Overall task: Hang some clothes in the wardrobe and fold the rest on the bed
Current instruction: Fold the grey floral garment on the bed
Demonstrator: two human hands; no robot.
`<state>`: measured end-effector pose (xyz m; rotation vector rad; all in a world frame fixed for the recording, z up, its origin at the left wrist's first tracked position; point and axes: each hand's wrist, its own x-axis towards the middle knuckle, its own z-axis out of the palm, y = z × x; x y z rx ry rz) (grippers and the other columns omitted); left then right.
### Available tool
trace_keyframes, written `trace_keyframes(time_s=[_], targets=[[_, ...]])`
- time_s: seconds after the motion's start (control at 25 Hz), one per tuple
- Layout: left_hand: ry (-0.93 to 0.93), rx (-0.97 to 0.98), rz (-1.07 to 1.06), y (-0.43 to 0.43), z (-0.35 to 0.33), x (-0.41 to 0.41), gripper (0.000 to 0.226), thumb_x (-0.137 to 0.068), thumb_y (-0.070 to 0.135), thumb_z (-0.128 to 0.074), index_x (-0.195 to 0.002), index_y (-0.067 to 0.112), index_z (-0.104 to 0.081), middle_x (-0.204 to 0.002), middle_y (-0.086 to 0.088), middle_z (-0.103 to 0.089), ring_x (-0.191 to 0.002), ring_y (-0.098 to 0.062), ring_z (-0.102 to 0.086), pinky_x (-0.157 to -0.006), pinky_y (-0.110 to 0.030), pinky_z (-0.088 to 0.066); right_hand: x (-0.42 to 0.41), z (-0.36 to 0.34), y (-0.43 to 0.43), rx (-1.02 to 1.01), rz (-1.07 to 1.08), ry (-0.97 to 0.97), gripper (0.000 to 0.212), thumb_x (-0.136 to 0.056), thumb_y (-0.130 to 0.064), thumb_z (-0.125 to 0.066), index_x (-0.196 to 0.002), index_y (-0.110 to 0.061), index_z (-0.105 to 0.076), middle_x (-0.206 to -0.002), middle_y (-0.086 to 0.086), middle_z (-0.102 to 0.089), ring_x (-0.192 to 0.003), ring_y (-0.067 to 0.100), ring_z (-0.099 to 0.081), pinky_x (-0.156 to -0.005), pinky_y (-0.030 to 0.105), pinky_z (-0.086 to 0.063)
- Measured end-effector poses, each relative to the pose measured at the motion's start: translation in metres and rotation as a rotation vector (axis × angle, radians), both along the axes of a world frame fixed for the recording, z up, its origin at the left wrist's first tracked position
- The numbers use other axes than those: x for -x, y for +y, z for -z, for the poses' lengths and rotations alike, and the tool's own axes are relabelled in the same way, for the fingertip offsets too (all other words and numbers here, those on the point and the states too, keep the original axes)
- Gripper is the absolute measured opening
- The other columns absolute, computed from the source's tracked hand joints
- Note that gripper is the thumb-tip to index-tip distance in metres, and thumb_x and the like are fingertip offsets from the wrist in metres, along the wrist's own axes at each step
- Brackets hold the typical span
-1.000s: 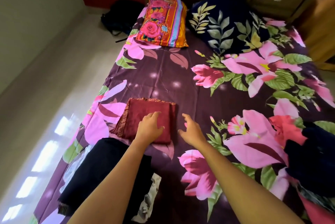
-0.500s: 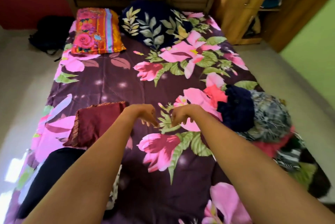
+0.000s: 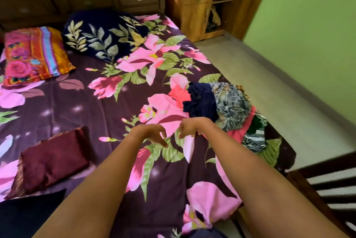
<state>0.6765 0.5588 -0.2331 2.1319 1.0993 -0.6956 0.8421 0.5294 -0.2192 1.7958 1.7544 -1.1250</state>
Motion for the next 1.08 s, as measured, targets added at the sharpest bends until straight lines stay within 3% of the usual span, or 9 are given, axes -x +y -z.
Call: trace_keyframes(time_s=[0.16,0.36,0.52,0.68,0.84,0.96,1.08], targets=[[-0.012,-0.018,0.057,0.001,-0.002,-0.066,0.054,-0.084,0.043,-0.066,-0.130,0.017,-0.052,-0.134,-0.003,-0.051,-0.120,-0.024,-0.050,-0.097,-0.032,-0.040,-0.069,0.009,-0.007,-0.005,0.081,-0.001,0.027,-0.091,-0.032,-0.062,-0.094,-0.006,-0.055,-0.076,0.005,-0.052,-0.069,0.024,-0.053,-0.055,0.026,-0.040],[-0.033,-0.020,0.127,0.014,0.006,-0.152,0.054,-0.086,0.041,-0.064,-0.131,0.014,-0.053,-0.132,-0.005,-0.054,-0.118,-0.023,-0.051,-0.090,-0.026,-0.039,-0.157,0.011,-0.001,-0.011,0.134,0.008,0.025,-0.093,-0.027,-0.060,-0.089,-0.003,-0.055,-0.070,0.006,-0.051,-0.061,0.023,-0.049,-0.049,0.027,-0.038],[-0.053,-0.005,0.125,0.032,0.021,-0.208,0.053,-0.086,0.039,-0.065,-0.130,0.013,-0.052,-0.128,-0.005,-0.057,-0.114,-0.023,-0.054,-0.088,-0.027,-0.041,-0.218,0.029,0.011,-0.035,0.163,0.021,0.022,-0.091,-0.023,-0.060,-0.100,-0.003,-0.059,-0.086,0.008,-0.056,-0.076,0.025,-0.054,-0.058,0.030,-0.044],[-0.077,0.010,0.087,0.056,0.048,-0.260,0.051,-0.086,0.035,-0.065,-0.130,0.013,-0.052,-0.127,-0.008,-0.058,-0.113,-0.024,-0.055,-0.077,-0.024,-0.042,-0.276,0.057,0.027,-0.072,0.232,-0.030,0.014,-0.090,-0.016,-0.057,-0.080,-0.007,-0.052,-0.066,0.003,-0.045,-0.058,0.017,-0.044,-0.049,0.028,-0.033],[-0.083,-0.009,0.051,0.081,0.073,-0.298,0.050,-0.084,0.036,-0.066,-0.126,0.010,-0.055,-0.122,-0.009,-0.061,-0.113,-0.025,-0.055,-0.089,-0.032,-0.044,-0.320,0.089,0.040,-0.115,0.416,-0.003,0.025,-0.090,-0.015,-0.056,-0.069,-0.012,-0.044,-0.065,0.001,-0.043,-0.056,0.012,-0.040,-0.048,0.024,-0.032],[-0.105,-0.034,-0.004,0.101,0.094,-0.326,0.043,-0.086,0.033,-0.065,-0.121,0.008,-0.057,-0.119,-0.010,-0.063,-0.111,-0.027,-0.056,-0.086,-0.033,-0.044,-0.348,0.117,0.051,-0.136,0.544,0.024,0.017,-0.090,-0.018,-0.058,-0.097,-0.003,-0.056,-0.087,0.008,-0.058,-0.079,0.021,-0.061,-0.067,0.033,-0.049],[-0.125,-0.043,-0.142,0.118,0.121,-0.346,0.041,-0.086,0.031,-0.064,-0.118,0.007,-0.057,-0.116,-0.011,-0.063,-0.106,-0.027,-0.057,-0.081,-0.033,-0.045,-0.369,0.144,0.059,-0.227,0.701,0.033,0.044,-0.091,-0.020,-0.058,-0.129,-0.004,-0.045,-0.125,0.012,-0.052,-0.109,0.027,-0.057,-0.091,0.041,-0.050]])
